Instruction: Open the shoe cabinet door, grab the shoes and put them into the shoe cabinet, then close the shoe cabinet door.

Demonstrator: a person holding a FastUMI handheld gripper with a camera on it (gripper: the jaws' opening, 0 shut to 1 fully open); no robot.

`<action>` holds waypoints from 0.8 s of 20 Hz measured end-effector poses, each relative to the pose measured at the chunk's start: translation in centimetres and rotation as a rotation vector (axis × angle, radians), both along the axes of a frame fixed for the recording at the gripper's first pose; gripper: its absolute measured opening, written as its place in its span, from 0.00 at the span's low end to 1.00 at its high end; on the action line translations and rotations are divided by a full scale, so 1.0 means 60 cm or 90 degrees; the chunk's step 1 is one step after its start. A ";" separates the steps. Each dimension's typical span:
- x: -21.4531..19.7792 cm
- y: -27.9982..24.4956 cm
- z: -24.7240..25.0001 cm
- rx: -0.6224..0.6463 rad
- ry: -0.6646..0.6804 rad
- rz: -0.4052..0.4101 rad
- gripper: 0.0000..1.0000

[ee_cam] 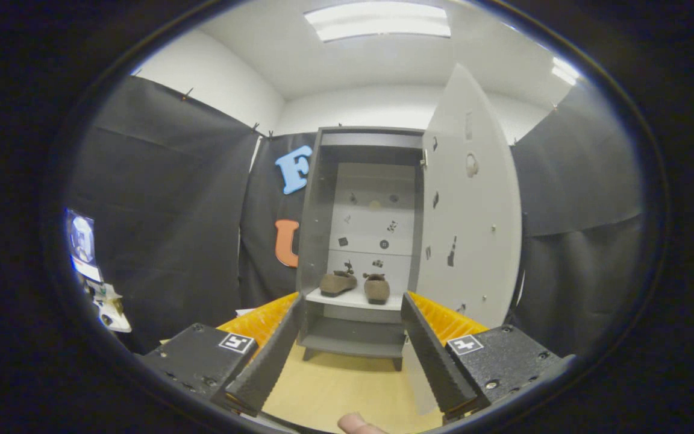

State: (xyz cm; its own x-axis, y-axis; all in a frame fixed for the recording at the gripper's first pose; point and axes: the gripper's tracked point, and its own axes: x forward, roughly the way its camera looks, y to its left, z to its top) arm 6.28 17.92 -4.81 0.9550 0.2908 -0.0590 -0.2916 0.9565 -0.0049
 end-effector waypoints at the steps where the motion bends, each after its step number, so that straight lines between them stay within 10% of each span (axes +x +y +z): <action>1: -0.006 -0.024 0.009 0.003 -0.007 -0.006 1.00; 16: 0.067 -0.432 0.030 -0.038 -0.005 -0.214 1.00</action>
State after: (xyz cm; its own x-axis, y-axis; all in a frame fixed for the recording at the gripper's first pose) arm 10.33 -7.99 -3.04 0.9973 -0.0445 -0.0579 0.0407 0.9971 -0.0650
